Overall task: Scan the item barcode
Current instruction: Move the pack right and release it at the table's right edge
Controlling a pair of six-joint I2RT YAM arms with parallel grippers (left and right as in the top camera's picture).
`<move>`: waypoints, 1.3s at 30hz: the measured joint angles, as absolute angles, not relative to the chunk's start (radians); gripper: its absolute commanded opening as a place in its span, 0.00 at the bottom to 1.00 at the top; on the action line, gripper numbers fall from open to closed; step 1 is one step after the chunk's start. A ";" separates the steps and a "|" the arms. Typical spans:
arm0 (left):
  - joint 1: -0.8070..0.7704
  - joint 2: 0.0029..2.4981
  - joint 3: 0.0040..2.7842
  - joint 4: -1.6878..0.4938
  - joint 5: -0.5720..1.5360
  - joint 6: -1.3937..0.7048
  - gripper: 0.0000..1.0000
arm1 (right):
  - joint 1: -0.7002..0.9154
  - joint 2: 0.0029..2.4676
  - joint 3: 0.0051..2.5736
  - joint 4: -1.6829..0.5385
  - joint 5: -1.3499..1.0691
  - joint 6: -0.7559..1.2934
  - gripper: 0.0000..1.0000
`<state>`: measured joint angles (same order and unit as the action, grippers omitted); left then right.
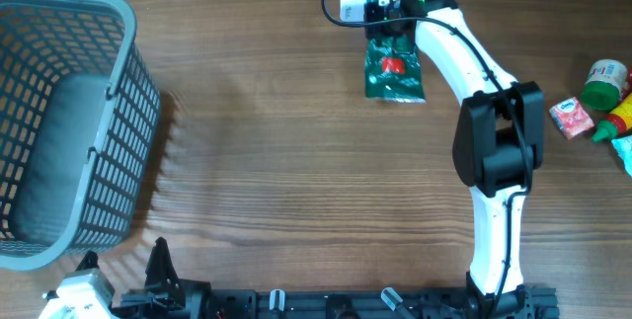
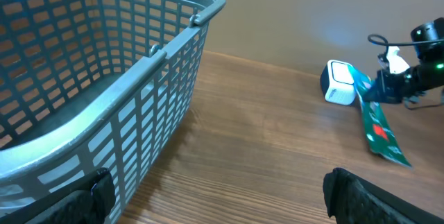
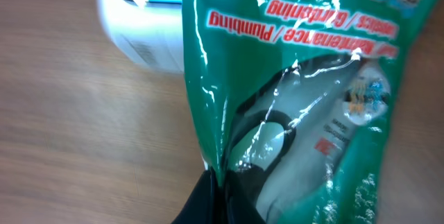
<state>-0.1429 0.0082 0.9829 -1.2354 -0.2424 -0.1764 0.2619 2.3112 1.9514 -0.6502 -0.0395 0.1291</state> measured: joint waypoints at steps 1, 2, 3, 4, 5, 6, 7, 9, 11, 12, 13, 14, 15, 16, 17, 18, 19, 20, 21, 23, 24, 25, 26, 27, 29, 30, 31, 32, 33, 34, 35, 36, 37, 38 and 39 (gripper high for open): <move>-0.143 0.008 0.983 -1.236 -0.242 -0.176 1.00 | 0.256 2.298 1.951 -0.698 -0.012 0.127 0.04; -0.143 0.008 0.983 -1.236 -0.242 -0.176 1.00 | 0.244 2.281 1.952 -0.740 0.023 0.130 0.04; -0.143 0.008 0.983 -1.236 -0.242 -0.176 1.00 | 0.228 2.263 1.952 -0.775 0.060 0.136 0.04; -0.143 0.008 0.983 -1.236 -0.242 -0.176 1.00 | 0.209 2.248 1.952 -0.793 0.090 0.147 0.05; -0.143 0.008 0.983 -1.236 -0.242 -0.176 1.00 | 0.177 2.228 1.952 -0.808 0.128 0.165 0.05; -0.143 0.008 0.983 -1.236 -0.242 -0.176 1.00 | 0.144 2.217 1.952 -0.808 0.146 0.179 0.05; -0.143 0.008 0.983 -1.236 -0.242 -0.176 1.00 | 0.108 2.210 1.953 -0.805 0.160 0.196 0.05; -0.143 0.008 0.983 -1.236 -0.242 -0.176 1.00 | 0.019 2.207 1.954 -0.787 0.177 0.236 0.05; -0.143 0.008 0.983 -1.236 -0.242 -0.176 1.00 | -0.084 2.207 1.954 -0.752 0.176 0.268 0.05; -0.143 0.008 0.983 -1.236 -0.242 -0.176 1.00 | -0.143 2.207 1.954 -0.731 0.176 0.286 0.05; -0.143 0.008 0.983 -1.236 -0.242 -0.176 1.00 | -0.198 2.208 1.954 -0.716 0.177 0.300 0.05; -0.143 0.008 0.983 -1.236 -0.242 -0.176 1.00 | -0.235 2.211 1.954 -0.708 0.176 0.312 0.05; -0.143 0.008 0.983 -1.236 -0.242 -0.176 1.00 | -0.262 2.215 1.954 -0.701 0.176 0.318 0.05; -0.143 0.008 0.983 -1.236 -0.242 -0.176 1.00 | -0.296 2.225 1.955 -0.690 0.176 0.321 0.05; -0.143 0.008 0.983 -1.236 -0.242 -0.176 1.00 | -0.313 2.234 1.955 -0.686 0.176 0.322 0.05; -0.143 0.008 0.983 -1.236 -0.242 -0.176 1.00 | -0.334 2.247 1.955 -0.686 0.176 0.322 0.09; -0.143 0.008 0.983 -1.236 -0.242 -0.176 1.00 | -0.352 2.267 1.955 -0.688 0.176 0.325 0.41; -0.143 0.008 0.983 -1.236 -0.242 -0.176 1.00 | -0.364 2.280 1.955 -0.688 0.173 0.331 0.77; -0.143 0.008 0.983 -1.236 -0.242 -0.176 1.00 | -0.375 2.291 1.955 -0.689 0.166 0.338 1.00; -0.143 0.008 0.983 -1.236 -0.242 -0.176 1.00 | -0.386 2.291 1.955 -0.695 0.154 0.337 1.00; -0.143 0.008 0.983 -1.236 -0.242 -0.176 1.00 | -0.393 2.287 1.959 -0.705 0.139 0.337 1.00; -0.143 0.008 0.983 -1.236 -0.242 -0.176 1.00 | -0.397 2.280 1.959 -0.717 0.128 0.337 1.00; -0.143 0.008 0.983 -1.236 -0.242 -0.176 1.00 | -0.400 2.264 1.959 -0.735 0.112 0.337 1.00; -0.143 0.008 0.983 -1.236 -0.242 -0.176 1.00 | -0.402 2.228 1.958 -0.751 0.096 0.337 1.00; -0.143 0.008 0.983 -1.236 -0.242 -0.176 1.00 | -0.399 2.164 1.958 -0.759 0.080 0.336 1.00; -0.143 0.008 0.983 -1.235 -0.242 -0.176 1.00 | -0.394 2.100 1.958 -0.778 0.074 0.336 1.00; -0.143 0.008 0.983 -1.236 -0.242 -0.176 1.00 | -0.390 2.050 1.958 -0.791 0.066 0.336 1.00; -0.143 0.008 0.983 -1.236 -0.242 -0.176 1.00 | -0.379 1.935 1.961 -0.804 0.054 0.331 1.00; -0.143 0.008 0.983 -1.236 -0.242 -0.176 1.00 | -0.371 1.861 1.965 -0.833 0.033 0.315 1.00; -0.143 0.008 0.983 -1.235 -0.242 -0.176 1.00 | -0.362 1.789 1.966 -0.875 0.007 0.306 1.00; -0.143 0.008 0.983 -1.236 -0.242 -0.176 1.00 | -0.353 1.716 1.968 -0.899 -0.021 0.295 0.99; -0.143 0.008 0.983 -1.236 -0.242 -0.176 1.00 | -0.347 1.636 1.974 -0.923 -0.059 0.289 1.00; -0.143 0.008 0.983 -1.236 -0.242 -0.176 1.00 | -0.345 1.578 1.976 -0.944 -0.094 0.286 1.00; -0.143 0.008 0.983 -1.236 -0.242 -0.176 1.00 | -0.345 1.534 1.977 -0.961 -0.123 0.285 1.00; -0.143 0.008 0.983 -1.236 -0.242 -0.176 1.00 | -0.345 1.450 1.977 -0.992 -0.175 0.283 1.00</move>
<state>-0.1429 0.0082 0.9829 -1.2358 -0.2424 -0.1764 -0.3450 1.4502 1.9774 -0.9920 -0.1749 0.2829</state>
